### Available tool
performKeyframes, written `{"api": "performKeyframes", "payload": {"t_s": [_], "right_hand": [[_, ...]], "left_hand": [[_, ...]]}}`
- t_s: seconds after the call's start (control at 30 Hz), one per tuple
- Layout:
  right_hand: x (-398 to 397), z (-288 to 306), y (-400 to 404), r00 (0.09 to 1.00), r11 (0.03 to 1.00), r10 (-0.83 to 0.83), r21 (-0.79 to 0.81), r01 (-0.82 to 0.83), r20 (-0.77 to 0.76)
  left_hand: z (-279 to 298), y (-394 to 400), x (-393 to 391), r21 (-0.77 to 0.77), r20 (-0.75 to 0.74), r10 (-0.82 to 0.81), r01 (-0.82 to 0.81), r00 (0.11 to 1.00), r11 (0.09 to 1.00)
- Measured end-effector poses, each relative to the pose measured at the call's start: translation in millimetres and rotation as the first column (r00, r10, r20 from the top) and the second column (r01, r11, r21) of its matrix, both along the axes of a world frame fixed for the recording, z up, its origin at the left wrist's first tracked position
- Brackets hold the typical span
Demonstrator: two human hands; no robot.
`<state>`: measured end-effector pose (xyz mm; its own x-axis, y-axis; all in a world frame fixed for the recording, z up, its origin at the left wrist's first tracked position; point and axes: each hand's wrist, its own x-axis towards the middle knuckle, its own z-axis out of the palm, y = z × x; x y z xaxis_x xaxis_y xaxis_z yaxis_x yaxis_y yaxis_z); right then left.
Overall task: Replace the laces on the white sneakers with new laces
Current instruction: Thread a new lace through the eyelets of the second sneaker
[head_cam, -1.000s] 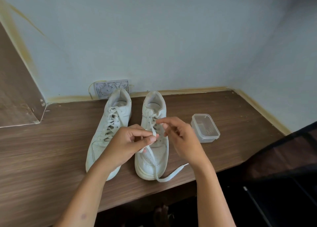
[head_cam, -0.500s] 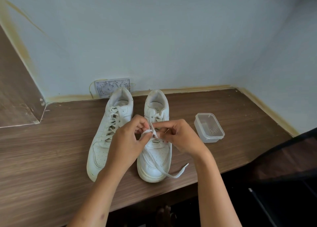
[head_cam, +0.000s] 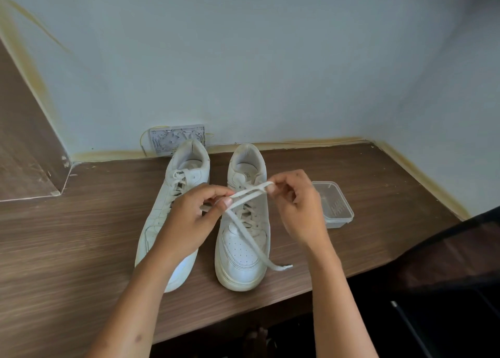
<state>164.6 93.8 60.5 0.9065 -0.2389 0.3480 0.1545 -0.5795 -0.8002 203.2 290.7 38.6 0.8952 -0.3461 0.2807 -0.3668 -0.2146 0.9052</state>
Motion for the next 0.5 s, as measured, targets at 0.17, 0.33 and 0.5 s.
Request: {"api": "performKeyframes", "payload": {"t_s": [0.17,0.33,0.5], "right_hand": [[-3.3,13.7,4.8,0.975,0.871,0.193,0.478,-0.118,-0.111],[-6.9,18.9,4.0,0.988,0.786,0.155,0.608,-0.111,-0.02],[-5.0,17.0,3.5,0.991,0.722,0.122,0.68,-0.126,0.053]], "left_hand": [[0.0,1.2,6.2,0.018,0.023,0.054,-0.055,0.998,0.998],[9.6,3.8,8.3,-0.068,0.059,0.173,-0.169,0.983,0.983],[12.9,5.1,9.5,-0.194,0.055,0.217,-0.202,0.975,0.96]]}}
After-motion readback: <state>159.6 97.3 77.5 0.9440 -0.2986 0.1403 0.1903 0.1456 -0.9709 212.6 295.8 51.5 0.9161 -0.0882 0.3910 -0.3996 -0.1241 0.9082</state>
